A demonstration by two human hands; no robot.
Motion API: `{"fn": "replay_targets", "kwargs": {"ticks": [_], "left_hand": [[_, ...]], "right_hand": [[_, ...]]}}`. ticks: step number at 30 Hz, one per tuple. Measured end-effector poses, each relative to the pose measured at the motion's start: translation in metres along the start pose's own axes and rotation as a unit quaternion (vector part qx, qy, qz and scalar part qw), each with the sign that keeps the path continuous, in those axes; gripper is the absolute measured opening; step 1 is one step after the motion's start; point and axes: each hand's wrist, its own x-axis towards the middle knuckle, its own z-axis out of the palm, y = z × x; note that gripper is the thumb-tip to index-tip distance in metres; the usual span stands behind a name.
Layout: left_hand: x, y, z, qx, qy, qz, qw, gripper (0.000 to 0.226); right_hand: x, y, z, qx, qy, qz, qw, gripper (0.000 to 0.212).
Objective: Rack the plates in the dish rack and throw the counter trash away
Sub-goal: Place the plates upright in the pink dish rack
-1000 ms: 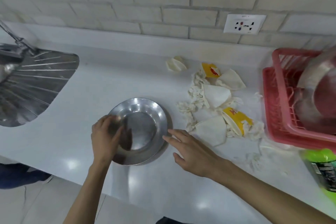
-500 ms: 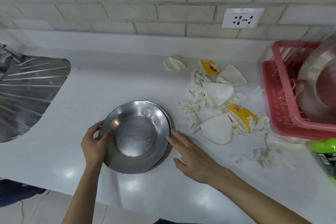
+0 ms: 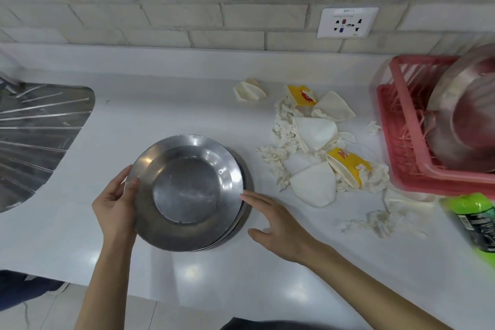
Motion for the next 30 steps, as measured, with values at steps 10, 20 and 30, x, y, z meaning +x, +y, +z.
{"fn": "replay_targets", "kwargs": {"ticks": [10,20,30], "left_hand": [[-0.036,0.013,0.06,-0.065,-0.068,-0.033,0.995,0.034],[-0.106,0.024,0.142,-0.075,-0.21,-0.008,0.975,0.042],[-0.177,0.036,0.23,-0.072,-0.378,-0.001,0.923,0.072]], "right_hand": [[-0.021,-0.009,-0.052,0.372,0.161,0.098,0.909,0.038],[-0.077,0.008,-0.122,0.347,0.305,0.056,0.885,0.053],[-0.14,-0.004,-0.201,0.173,0.444,-0.035,0.878,0.079]]}}
